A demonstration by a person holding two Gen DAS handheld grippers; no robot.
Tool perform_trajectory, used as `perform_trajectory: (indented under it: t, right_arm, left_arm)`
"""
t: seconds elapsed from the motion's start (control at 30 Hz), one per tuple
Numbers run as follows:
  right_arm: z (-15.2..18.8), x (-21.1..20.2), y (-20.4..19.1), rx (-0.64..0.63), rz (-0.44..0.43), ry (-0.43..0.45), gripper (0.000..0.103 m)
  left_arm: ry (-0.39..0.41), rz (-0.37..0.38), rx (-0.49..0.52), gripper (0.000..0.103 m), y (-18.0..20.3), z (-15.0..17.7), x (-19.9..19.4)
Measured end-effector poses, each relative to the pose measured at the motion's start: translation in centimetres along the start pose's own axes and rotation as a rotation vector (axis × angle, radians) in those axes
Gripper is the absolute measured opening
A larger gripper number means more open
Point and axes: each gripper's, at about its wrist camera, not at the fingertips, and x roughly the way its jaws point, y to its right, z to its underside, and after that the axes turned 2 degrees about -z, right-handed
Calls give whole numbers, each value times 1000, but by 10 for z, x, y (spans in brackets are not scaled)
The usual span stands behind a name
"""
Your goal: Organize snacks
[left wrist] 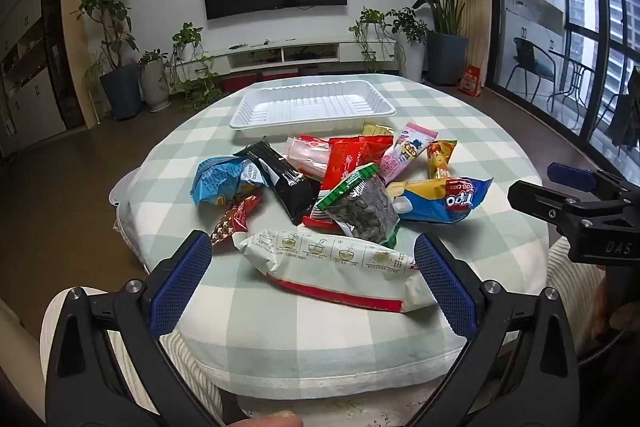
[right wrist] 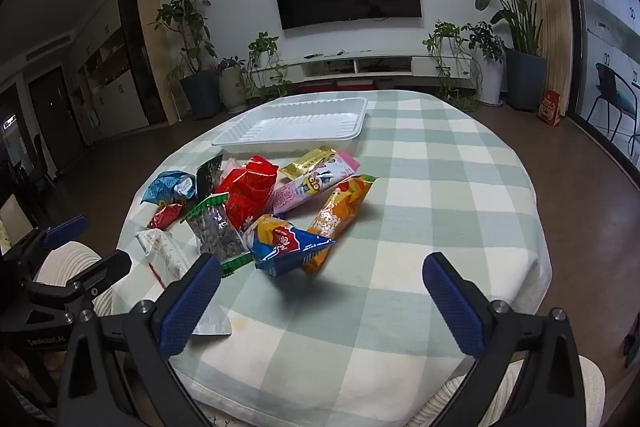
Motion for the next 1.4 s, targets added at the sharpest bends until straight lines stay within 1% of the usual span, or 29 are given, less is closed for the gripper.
perform_trajectory:
  t: [0.27, 1.4]
  right_arm:
    - [0, 0, 0, 2, -2, 0, 103]
    - [0, -1, 0, 0, -1, 4, 103]
  left_arm:
    - [-11, 5, -5, 103, -1, 0, 1]
    - [-11, 8, -10, 103, -3, 4, 2]
